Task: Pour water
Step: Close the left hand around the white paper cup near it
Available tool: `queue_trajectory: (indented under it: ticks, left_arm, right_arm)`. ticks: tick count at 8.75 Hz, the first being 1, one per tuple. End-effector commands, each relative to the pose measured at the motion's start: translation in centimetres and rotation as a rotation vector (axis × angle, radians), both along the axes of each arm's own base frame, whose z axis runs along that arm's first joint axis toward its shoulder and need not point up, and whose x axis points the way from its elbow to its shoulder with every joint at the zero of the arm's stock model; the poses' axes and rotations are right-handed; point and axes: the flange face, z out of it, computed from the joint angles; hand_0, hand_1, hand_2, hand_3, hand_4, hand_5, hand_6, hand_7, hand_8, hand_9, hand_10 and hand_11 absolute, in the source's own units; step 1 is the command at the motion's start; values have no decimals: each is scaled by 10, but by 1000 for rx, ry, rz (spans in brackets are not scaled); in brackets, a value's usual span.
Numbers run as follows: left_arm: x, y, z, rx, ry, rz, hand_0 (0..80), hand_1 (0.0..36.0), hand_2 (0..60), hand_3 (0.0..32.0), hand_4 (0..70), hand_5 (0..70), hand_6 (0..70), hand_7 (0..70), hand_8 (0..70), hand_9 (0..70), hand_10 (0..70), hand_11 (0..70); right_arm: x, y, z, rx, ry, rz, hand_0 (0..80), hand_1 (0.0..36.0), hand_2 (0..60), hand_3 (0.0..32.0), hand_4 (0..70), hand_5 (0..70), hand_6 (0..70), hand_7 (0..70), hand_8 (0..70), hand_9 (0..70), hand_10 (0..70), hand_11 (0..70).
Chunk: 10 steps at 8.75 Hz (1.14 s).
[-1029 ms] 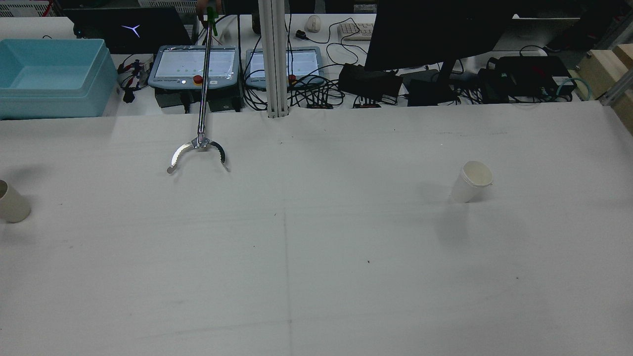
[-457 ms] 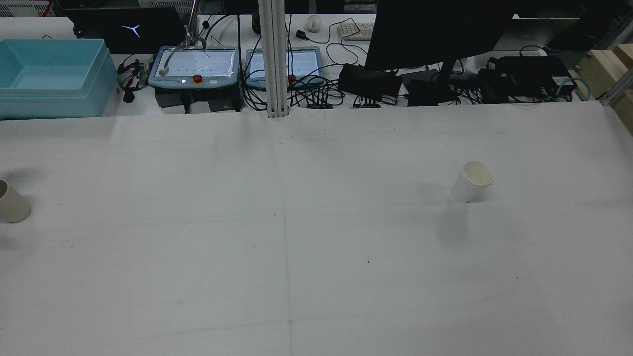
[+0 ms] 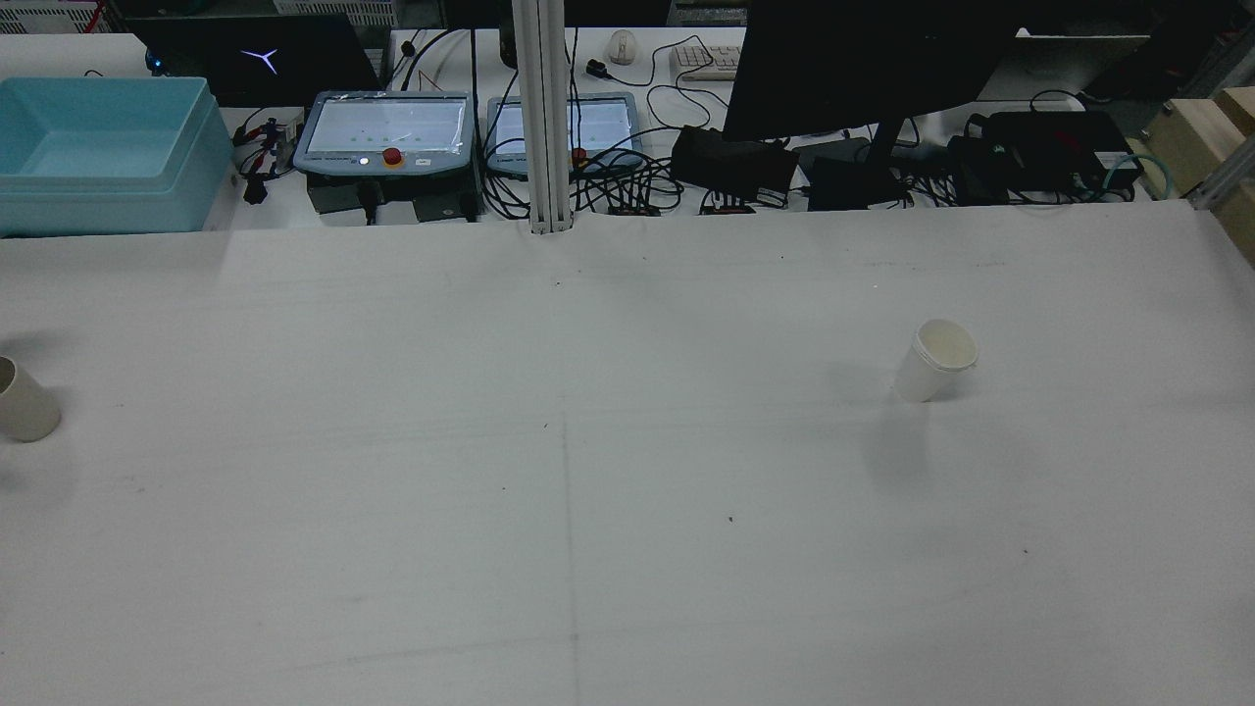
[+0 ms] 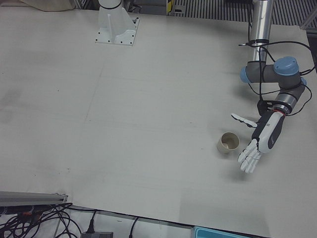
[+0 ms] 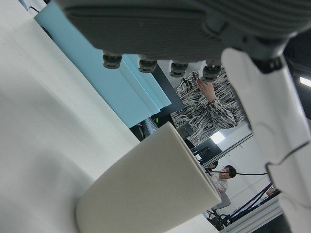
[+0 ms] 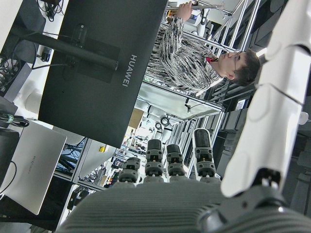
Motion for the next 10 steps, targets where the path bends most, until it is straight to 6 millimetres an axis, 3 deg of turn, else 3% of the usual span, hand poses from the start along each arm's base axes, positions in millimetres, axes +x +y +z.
queue_trajectory:
  ticks: [1,7,10]
  left_arm:
    - [9,3,9,-11,-4,1,477,83,0,152,107,0,19,50,24,40,17,39]
    - [14,9,24,-19,-48,-27,475,78,0,164,100,0,14,46,24,37,15,36]
    - [32,13,27,-28,-48,-10,475,78,0,160,101,0,15,46,21,36,16,37]
  right_arm:
    - [0,0,0,0,-2,0,524,170,20,0,58,310,74,166,105,179,54,98]
    - [0,0,0,0,-3,0,523,169,19,0,54,301,72,160,103,177,54,97]
    - [0,1,0,0,-6,0,525,170,18,0,54,304,72,159,102,175,53,97]
